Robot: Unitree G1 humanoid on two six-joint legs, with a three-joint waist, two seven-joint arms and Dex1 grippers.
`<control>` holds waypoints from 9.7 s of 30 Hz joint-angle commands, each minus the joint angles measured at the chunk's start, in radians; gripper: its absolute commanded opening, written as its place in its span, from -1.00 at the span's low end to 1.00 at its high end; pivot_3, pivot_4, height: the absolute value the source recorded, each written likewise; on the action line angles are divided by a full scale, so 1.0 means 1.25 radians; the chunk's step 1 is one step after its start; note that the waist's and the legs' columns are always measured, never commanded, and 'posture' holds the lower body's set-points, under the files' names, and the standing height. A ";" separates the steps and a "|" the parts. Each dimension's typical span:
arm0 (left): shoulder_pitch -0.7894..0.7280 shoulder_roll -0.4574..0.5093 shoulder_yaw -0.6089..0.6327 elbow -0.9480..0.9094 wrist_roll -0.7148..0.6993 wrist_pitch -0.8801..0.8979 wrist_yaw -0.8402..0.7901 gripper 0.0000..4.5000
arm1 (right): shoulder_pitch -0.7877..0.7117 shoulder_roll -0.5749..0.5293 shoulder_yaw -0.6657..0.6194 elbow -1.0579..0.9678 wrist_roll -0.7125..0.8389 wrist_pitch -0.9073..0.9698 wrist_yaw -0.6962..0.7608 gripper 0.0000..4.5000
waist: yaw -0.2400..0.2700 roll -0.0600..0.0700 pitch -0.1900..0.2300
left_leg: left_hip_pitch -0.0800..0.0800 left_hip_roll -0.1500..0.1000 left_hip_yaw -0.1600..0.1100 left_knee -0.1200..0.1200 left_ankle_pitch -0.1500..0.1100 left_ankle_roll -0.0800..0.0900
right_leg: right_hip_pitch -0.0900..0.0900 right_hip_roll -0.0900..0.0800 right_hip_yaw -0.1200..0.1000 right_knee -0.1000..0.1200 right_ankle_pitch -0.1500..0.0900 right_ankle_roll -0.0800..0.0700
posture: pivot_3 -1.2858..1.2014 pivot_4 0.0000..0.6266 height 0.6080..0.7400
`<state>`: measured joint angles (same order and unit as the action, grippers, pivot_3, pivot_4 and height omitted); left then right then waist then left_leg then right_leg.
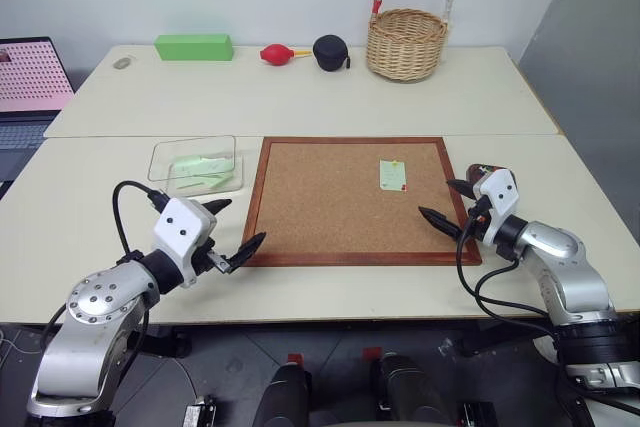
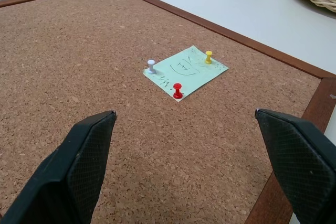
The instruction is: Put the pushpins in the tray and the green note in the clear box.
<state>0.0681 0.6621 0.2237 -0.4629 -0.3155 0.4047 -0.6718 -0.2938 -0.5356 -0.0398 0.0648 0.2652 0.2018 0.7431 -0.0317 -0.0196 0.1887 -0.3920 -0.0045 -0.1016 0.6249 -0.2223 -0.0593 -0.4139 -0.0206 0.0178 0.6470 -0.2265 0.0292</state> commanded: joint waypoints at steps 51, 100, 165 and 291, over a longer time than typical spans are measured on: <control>-0.463 -0.216 -0.346 0.609 0.102 -0.158 -0.173 -0.99 | -0.078 0.053 0.061 -0.129 -0.007 0.158 -0.079 1.00 | -0.002 0.000 0.000 | 0.001 -0.001 -0.001 0.001 0.000 0.000 | 0.002 0.000 -0.001 0.000 0.003 0.005 | 0.03 -0.52 1.00; -0.412 -0.193 -0.369 0.572 0.164 -0.121 -0.193 -1.00 | -0.581 0.207 0.048 0.784 -0.163 -0.158 -0.128 -0.99 | -0.016 0.001 -0.001 | 0.003 -0.001 -0.001 0.000 0.000 0.000 | 0.003 0.000 0.001 0.001 0.003 0.005 | 0.03 -0.52 1.00; -0.429 -0.177 -0.400 0.646 0.217 -0.161 -0.204 -1.00 | -0.262 -0.038 -0.081 0.232 -0.094 0.078 -0.129 0.65 | -0.017 0.005 -0.003 | 0.008 -0.001 0.003 0.000 0.000 0.001 | 0.007 0.000 0.003 0.000 0.003 0.005 | 0.03 -0.52 1.00; -0.436 -0.188 -0.325 0.645 0.131 -0.047 -0.215 -1.00 | -0.257 0.180 0.094 0.259 -0.117 -0.026 -0.081 0.90 | -0.020 0.005 -0.004 | 0.008 -0.001 0.001 -0.001 0.000 0.001 | 0.007 0.000 0.001 -0.001 0.002 0.005 | 0.03 -0.52 1.00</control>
<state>-0.5045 0.4118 -0.1782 0.3066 -0.1729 0.3008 -0.9505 -0.5792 -0.3188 0.0704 0.3782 0.1322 0.2008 0.6396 -0.0568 -0.0128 0.1837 -0.3818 -0.0054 -0.1006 0.6233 -0.2228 -0.0575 -0.4056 -0.0201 0.0195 0.6461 -0.2234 0.0352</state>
